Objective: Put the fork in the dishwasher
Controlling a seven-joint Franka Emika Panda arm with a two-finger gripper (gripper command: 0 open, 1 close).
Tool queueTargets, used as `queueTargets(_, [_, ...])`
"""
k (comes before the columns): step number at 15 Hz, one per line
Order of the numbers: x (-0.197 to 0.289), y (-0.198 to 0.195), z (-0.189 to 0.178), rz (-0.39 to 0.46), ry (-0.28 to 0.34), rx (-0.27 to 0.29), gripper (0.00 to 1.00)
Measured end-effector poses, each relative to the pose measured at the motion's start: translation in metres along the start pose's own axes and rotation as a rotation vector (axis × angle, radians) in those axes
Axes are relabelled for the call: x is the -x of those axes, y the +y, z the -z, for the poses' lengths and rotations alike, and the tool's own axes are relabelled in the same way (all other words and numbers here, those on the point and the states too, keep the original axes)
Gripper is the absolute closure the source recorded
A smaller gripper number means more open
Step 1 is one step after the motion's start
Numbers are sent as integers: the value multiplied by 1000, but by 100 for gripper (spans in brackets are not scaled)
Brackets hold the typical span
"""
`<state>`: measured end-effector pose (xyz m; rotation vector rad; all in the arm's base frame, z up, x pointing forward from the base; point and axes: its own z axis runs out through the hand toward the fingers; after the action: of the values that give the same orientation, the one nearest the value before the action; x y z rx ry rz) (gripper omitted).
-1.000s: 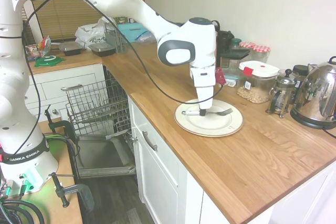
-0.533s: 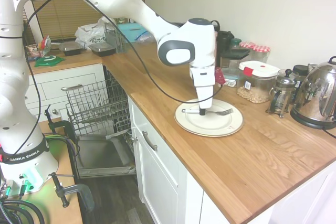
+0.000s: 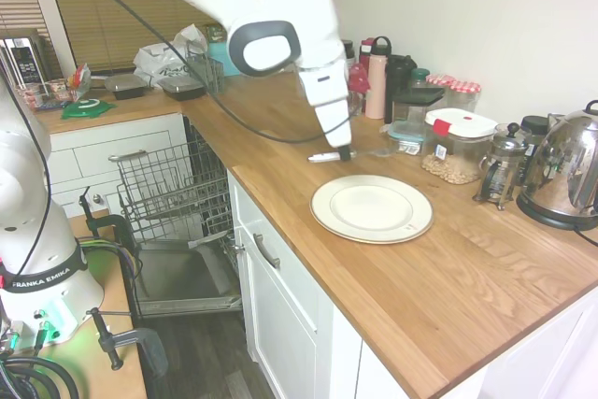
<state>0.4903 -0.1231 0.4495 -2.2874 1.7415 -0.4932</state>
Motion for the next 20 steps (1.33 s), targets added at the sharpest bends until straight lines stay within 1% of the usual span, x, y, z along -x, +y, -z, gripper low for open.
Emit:
queueTargets(3, [129, 4, 11, 87, 57, -25, 100])
queueTargets(5, [222, 30, 4, 138, 84, -36, 100])
queueTargets(7, [304, 69, -7, 175, 113, -22, 100])
queueTargets(9, [384, 87, -2, 210, 150, -19, 100])
queueTargets(10, [421, 103, -3, 224, 167, -13, 100])
queueTargets(12, [488, 145, -8, 248, 216, -10, 100])
queueTargets(13, [517, 162, -7, 261, 248, -21, 100])
queueTargets(15, [574, 183, -7, 297, 310, -63, 100])
queueTargets(16, [597, 188, -8, 315, 316, -63, 100])
queueTargets(17, [614, 187, -9, 339, 305, -38, 100])
queueTargets(18, [626, 186, -10, 353, 285, 0, 100])
queueTargets(20, [635, 182, -20, 384, 236, 104, 100])
